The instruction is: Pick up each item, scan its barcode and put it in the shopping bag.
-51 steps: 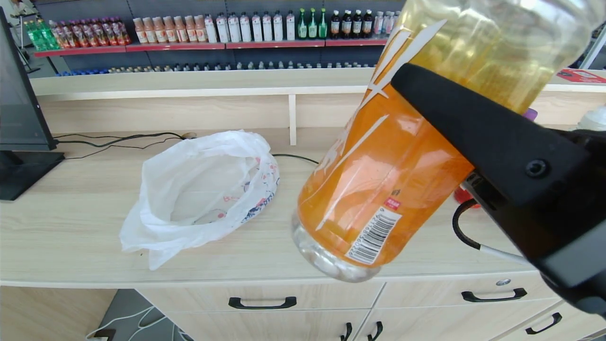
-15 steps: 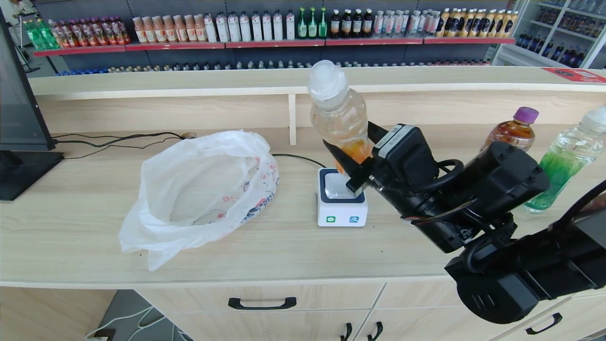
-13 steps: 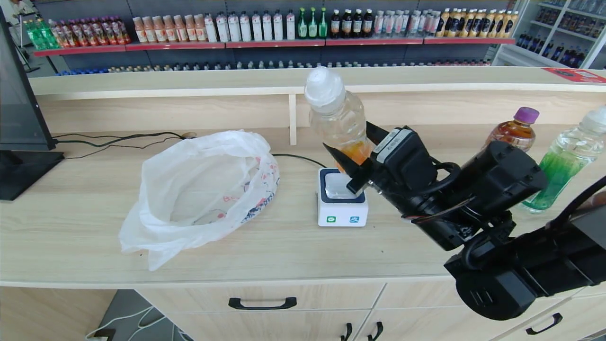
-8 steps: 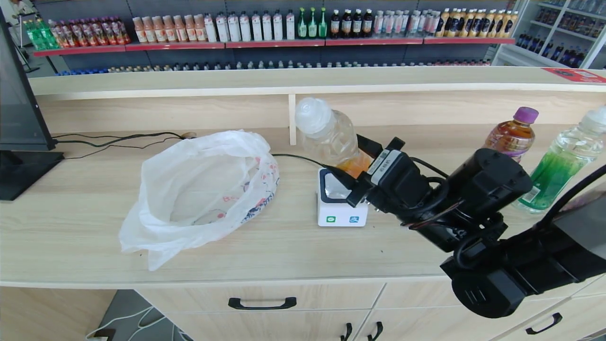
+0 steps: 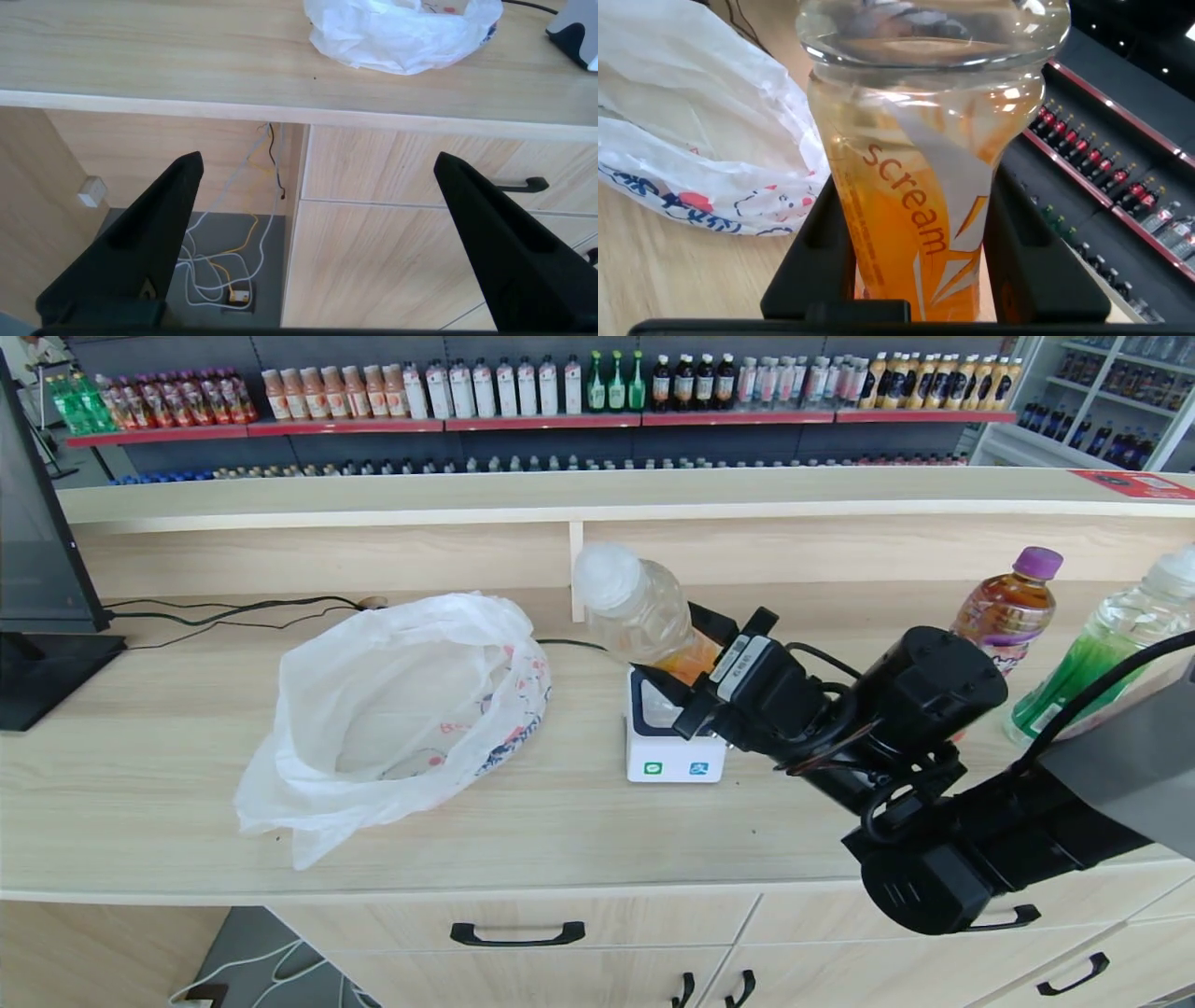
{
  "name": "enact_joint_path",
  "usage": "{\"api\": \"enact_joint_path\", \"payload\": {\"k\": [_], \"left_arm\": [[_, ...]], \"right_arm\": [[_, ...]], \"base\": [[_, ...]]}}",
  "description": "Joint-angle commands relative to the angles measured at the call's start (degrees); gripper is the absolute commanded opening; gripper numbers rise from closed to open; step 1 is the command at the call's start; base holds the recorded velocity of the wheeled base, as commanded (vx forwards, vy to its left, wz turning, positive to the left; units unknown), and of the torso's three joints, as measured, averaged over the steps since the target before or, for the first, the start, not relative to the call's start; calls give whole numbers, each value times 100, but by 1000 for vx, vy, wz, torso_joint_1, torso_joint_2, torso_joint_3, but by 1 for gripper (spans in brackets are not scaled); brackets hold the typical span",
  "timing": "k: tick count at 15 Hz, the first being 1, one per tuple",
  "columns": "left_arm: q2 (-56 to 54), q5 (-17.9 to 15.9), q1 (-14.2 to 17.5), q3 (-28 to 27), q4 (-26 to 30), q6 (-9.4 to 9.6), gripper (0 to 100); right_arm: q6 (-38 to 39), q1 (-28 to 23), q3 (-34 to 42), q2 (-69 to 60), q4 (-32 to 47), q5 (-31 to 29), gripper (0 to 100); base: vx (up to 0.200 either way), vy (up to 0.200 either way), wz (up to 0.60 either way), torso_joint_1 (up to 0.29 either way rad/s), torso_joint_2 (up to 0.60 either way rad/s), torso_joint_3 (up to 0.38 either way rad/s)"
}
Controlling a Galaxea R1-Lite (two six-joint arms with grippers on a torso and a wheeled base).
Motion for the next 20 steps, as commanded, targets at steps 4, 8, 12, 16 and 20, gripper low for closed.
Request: {"api": "enact_joint_path", "payload": {"k": [4,8,12,16,20], "left_arm": [[0,1,0,0,0,-1,100],[0,1,0,0,0,-1,100],[0,1,0,0,0,-1,100],[0,1,0,0,0,-1,100],[0,1,0,0,0,-1,100]], "right_arm": [[4,-63,-173,167,3,32,0],[22,-116,-348,264,3,58,0],[101,-142,-410,325,3,67,0],[145,-142,-410,325,3,58,0],[294,-125,-401,211,3,58,0]], "base": [[0,0,0,0,0,0],[0,0,0,0,0,0],[0,0,0,0,0,0],[0,0,0,0,0,0],[0,0,0,0,0,0]]}}
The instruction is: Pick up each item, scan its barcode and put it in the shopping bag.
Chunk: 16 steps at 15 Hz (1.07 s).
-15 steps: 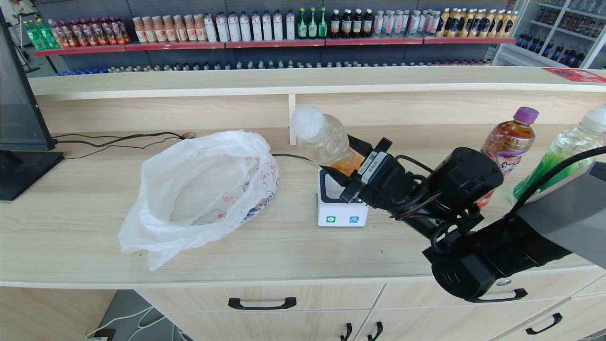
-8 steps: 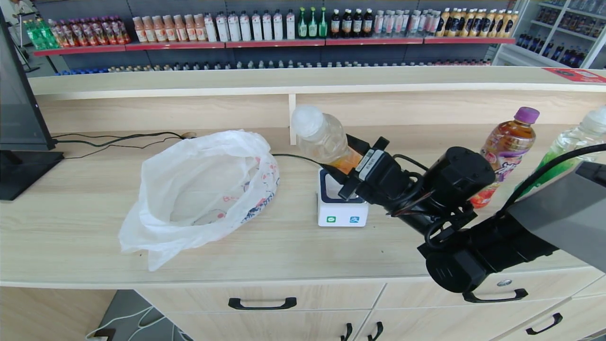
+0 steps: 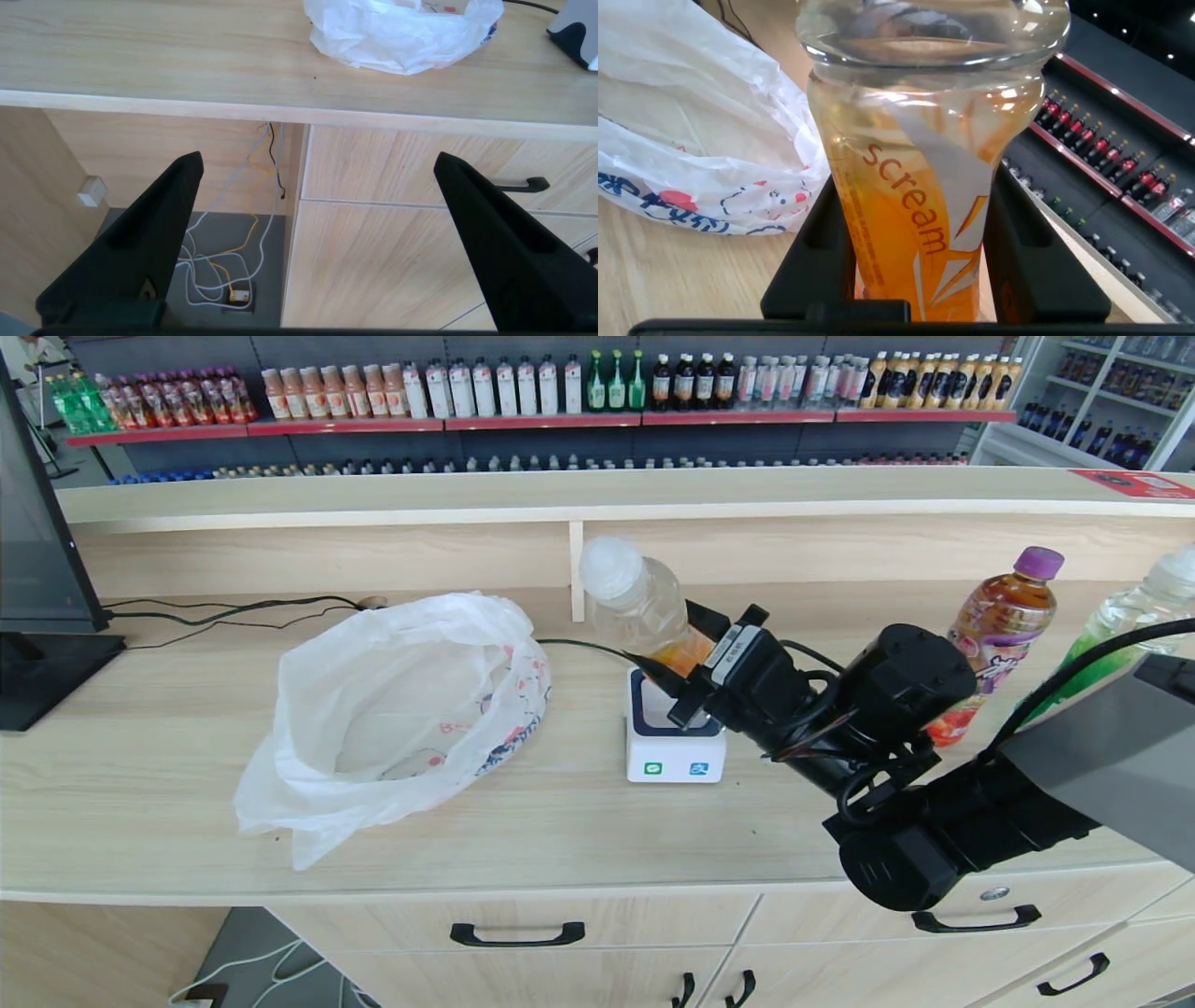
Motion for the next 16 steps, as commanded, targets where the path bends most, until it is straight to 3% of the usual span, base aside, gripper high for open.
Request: {"api": "enact_joint_path", "payload": {"k": [1,7,15,16], "left_arm": [[0,1,0,0,0,-1,100],[0,1,0,0,0,-1,100],[0,1,0,0,0,-1,100],[0,1,0,0,0,-1,100]], "right_arm": [[-10,23,54,-131,-8,3,0],[17,146,405,-667,-8,-261,0],[948,665,1522,-1581,-8,-1807,0],[1256,832,1741,-1748,-8,-2300,0]], "base": [[0,0,0,0,0,0],[0,0,0,0,0,0],[0,0,0,0,0,0],[0,0,0,0,0,0]]}}
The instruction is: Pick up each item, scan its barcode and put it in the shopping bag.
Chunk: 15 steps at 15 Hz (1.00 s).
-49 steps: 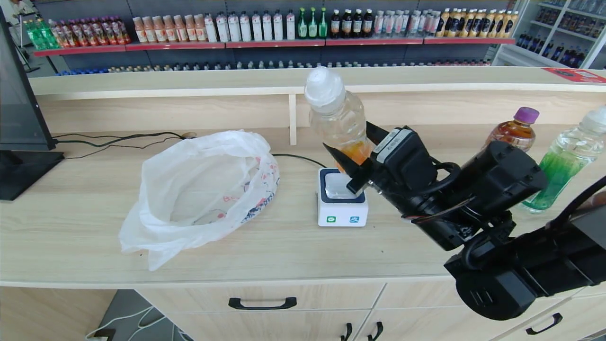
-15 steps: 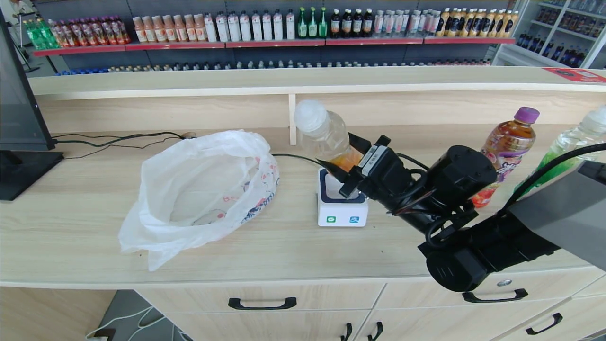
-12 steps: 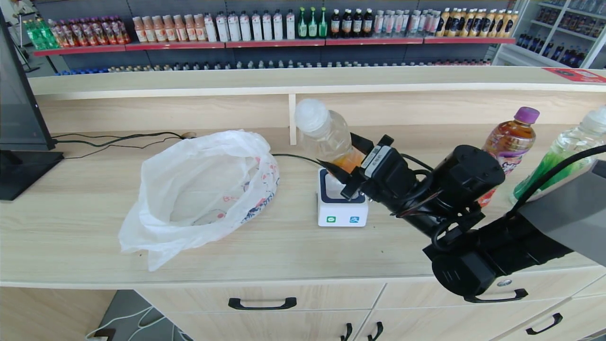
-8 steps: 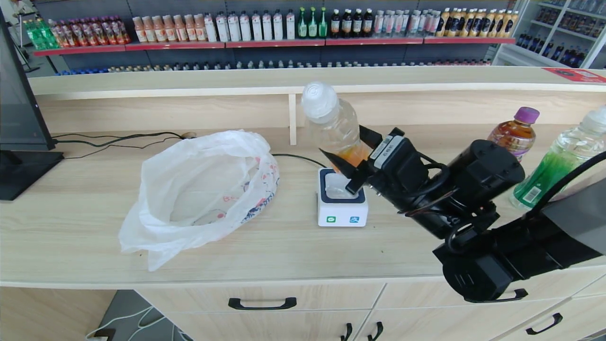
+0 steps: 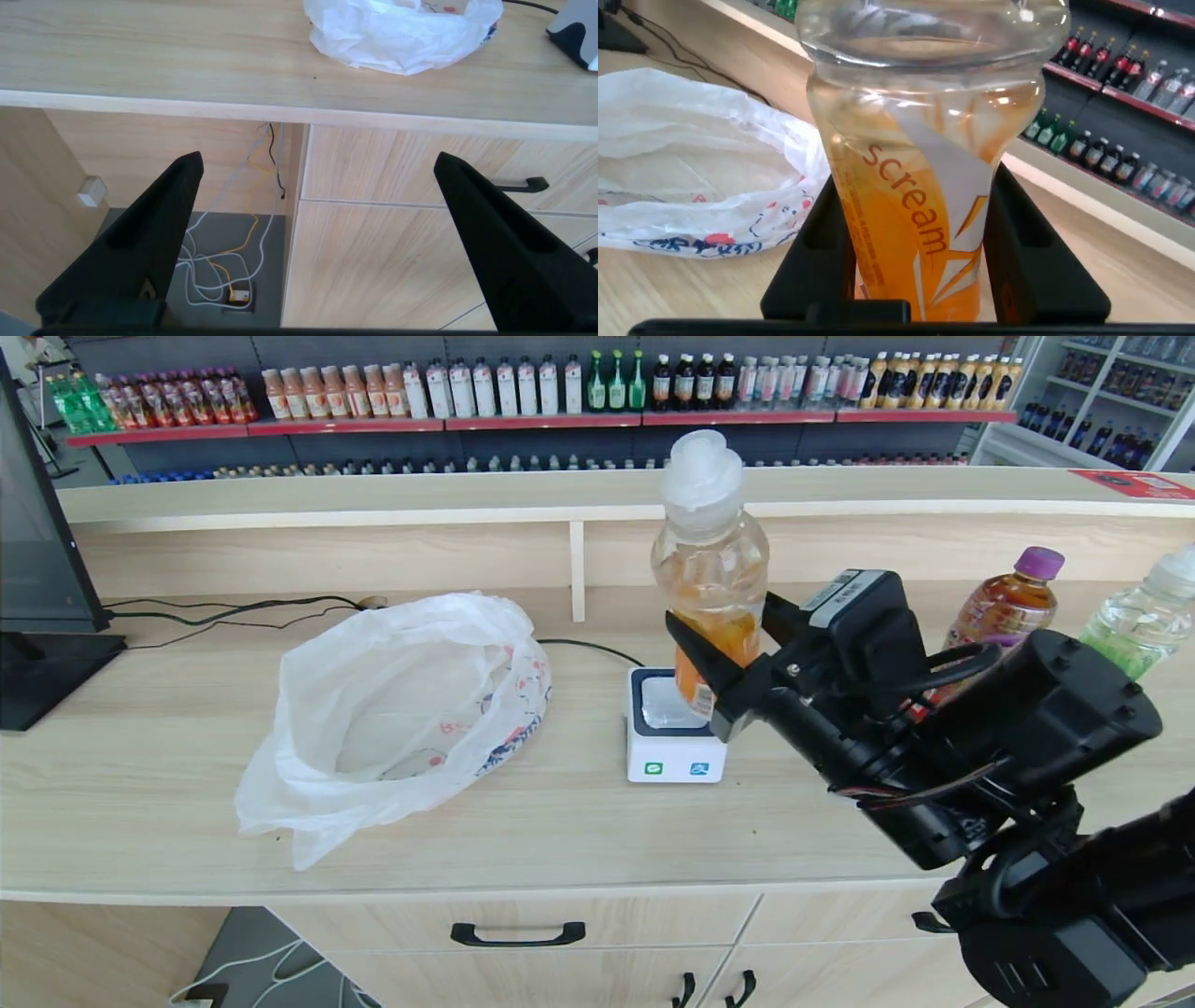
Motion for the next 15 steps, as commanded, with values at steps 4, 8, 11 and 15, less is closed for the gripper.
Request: {"api": "enact_joint_path", "payload": {"k": [4,8,11,15], "left_arm": [[0,1,0,0,0,-1,100],[0,1,0,0,0,-1,100],[0,1,0,0,0,-1,100],[0,1,0,0,0,7,100]], "right_arm": [[485,352,509,-657,-9,-791,0],[1505,458,668,-824,-9,-887,0],[1909,449,1019,-973,-9,-1168,0],[2199,396,1916,-1439,-9,-1221,0]], "base": [[0,0,0,0,0,0],[0,0,0,0,0,0],[0,0,0,0,0,0],[0,0,0,0,0,0]]}}
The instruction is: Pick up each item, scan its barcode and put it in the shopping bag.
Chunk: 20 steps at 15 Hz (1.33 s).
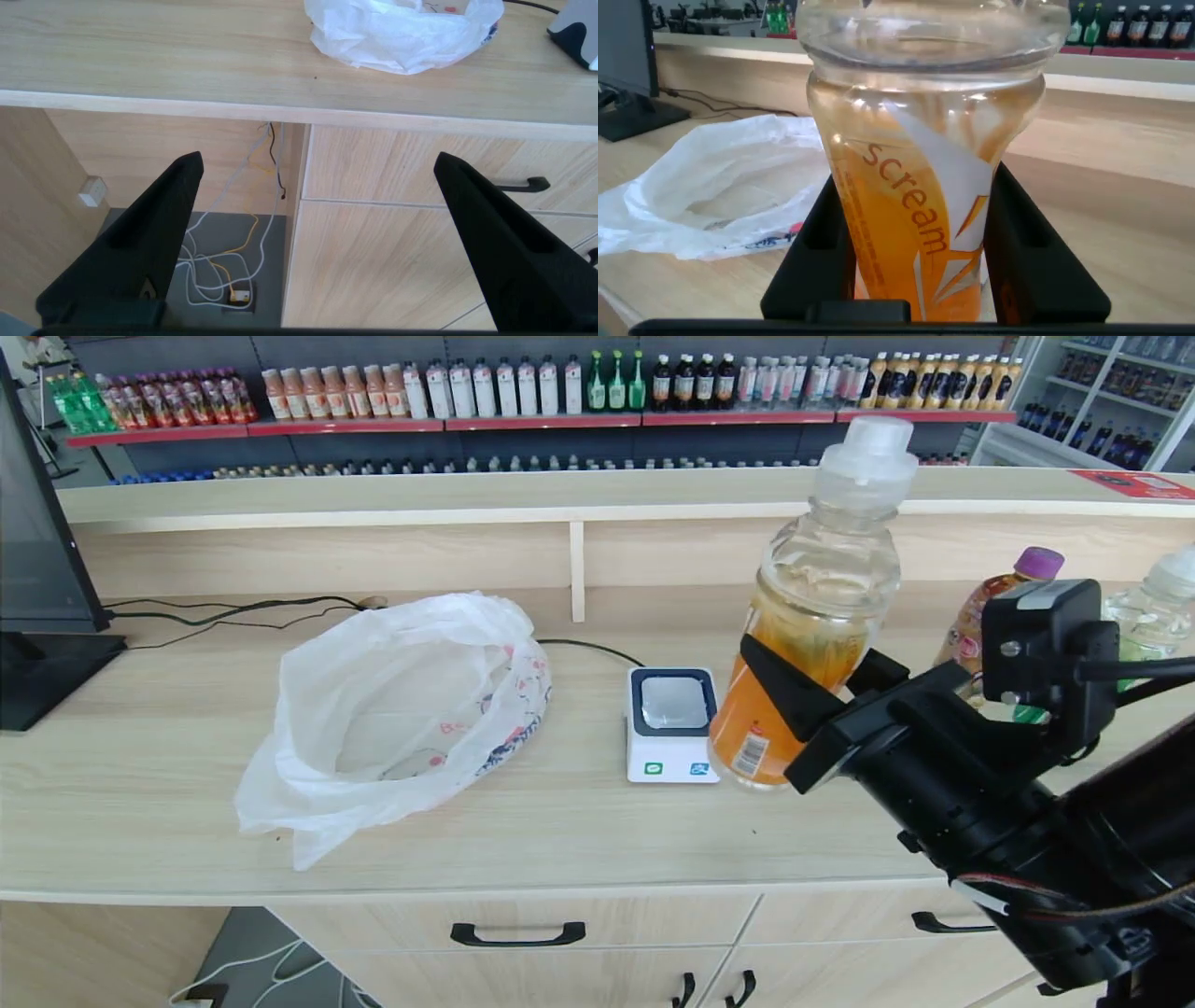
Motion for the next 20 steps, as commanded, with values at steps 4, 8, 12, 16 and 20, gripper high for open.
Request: {"api": "enact_joint_path", "payload": {"k": [4,8,12,16,20], "left_arm": [[0,1,0,0,0,29,100],[0,-7,0,0,0,38,100],[0,-7,0,-9,0,29,100],[0,-7,0,0,0,29,100],[0,-7,0,0,0,20,100]], "right_arm": [[364,-806,536,-669,-14,23,0],[794,-1008,676,-757,-14,-12,0],[830,-1228,887,-1039,-14,-12,0],[821,-1272,975,-1162,-14,-12,0],[821,-1272,993,-1214,-14,-12,0]], "base": [[0,0,0,0,0,0],[0,0,0,0,0,0],[-100,0,0,2,2,-1],[-200,0,0,-5,7,7],[-50,0,0,-3,-1,1]]}}
